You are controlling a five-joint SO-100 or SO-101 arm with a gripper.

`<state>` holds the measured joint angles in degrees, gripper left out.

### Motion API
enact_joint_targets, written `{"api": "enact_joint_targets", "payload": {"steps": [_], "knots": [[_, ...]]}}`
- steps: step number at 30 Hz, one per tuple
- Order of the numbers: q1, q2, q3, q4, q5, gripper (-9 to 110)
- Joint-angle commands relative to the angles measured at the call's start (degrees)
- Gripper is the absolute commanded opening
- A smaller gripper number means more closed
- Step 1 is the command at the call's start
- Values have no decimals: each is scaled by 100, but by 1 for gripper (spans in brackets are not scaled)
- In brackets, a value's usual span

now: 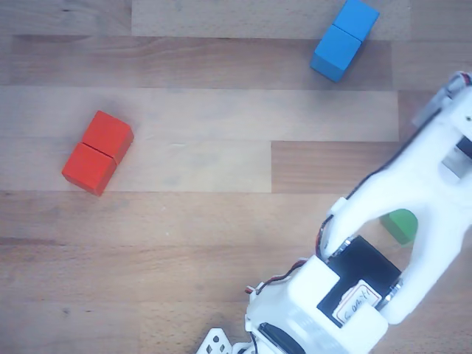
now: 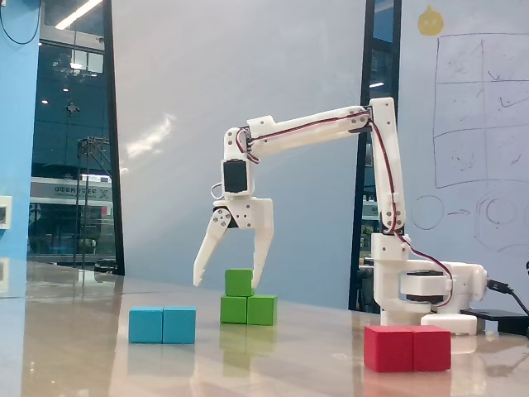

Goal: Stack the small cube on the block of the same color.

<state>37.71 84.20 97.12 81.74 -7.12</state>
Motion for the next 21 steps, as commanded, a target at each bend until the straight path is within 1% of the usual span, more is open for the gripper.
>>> {"api": "enact_joint_targets", "payload": {"steps": [1,9,13,18,21], "knots": [[-686,483,-132,88,44,34],[-2013,668,-132,53,53,34],[-2619,1169,-132,-26,53,34],[-3190,1793,-62,-35,62,33],[-3331,2092,-35,-149,62,30]]}}
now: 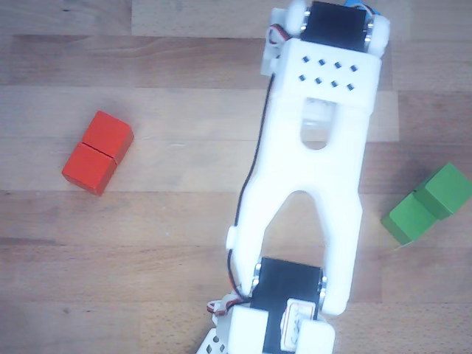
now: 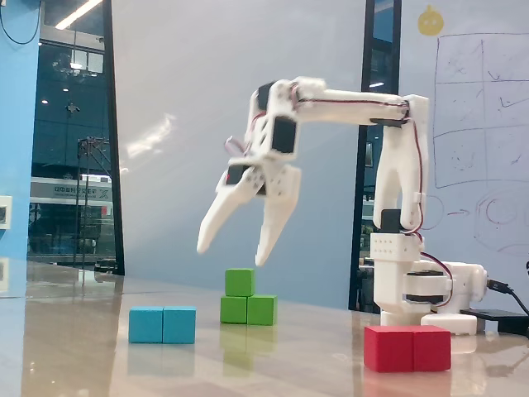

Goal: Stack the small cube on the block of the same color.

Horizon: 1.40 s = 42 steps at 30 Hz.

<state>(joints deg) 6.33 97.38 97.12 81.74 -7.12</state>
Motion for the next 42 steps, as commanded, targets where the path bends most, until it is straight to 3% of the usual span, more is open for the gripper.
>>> {"api": "enact_joint_targets", "payload": {"steps": [1,8,14,29,42], "knots": [[-202,853,-18,-246,62,27],[-220,1608,826,-765,-9,10],[-229,2918,2540,-826,-26,0],[-229,6565,6776,-2672,-26,0],[-290,9686,7866,-1608,35,0]]}}
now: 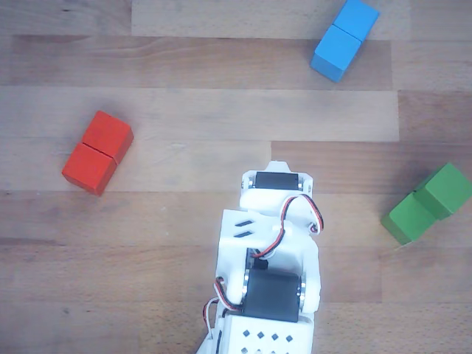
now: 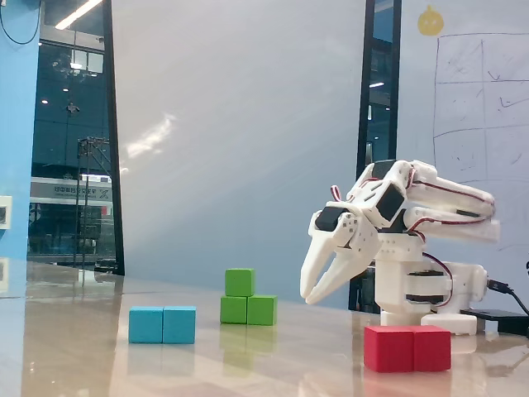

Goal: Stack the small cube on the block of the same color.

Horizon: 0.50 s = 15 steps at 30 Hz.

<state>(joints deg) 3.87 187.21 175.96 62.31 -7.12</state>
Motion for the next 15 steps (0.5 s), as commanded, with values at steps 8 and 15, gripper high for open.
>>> {"api": "enact_joint_targets", "payload": {"steps": [8,15], "knots": [[-211,1081,-35,1028,53,0],[-316,1107,-97,1274,53,0]]}}
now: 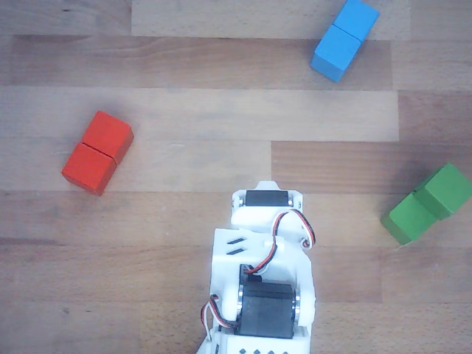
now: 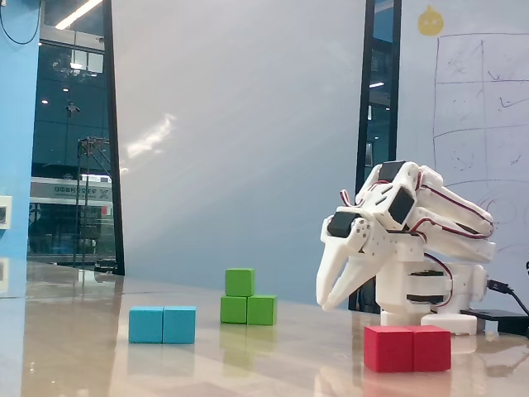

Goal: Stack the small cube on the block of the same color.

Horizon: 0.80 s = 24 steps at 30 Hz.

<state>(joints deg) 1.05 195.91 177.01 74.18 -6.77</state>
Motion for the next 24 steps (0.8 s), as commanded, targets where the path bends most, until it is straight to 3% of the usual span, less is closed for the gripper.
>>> {"api": "enact_joint_targets", "payload": {"steps": [1,24], "knots": [[9,246,-193,70,18,0],[88,167,-246,70,18,0]]}}
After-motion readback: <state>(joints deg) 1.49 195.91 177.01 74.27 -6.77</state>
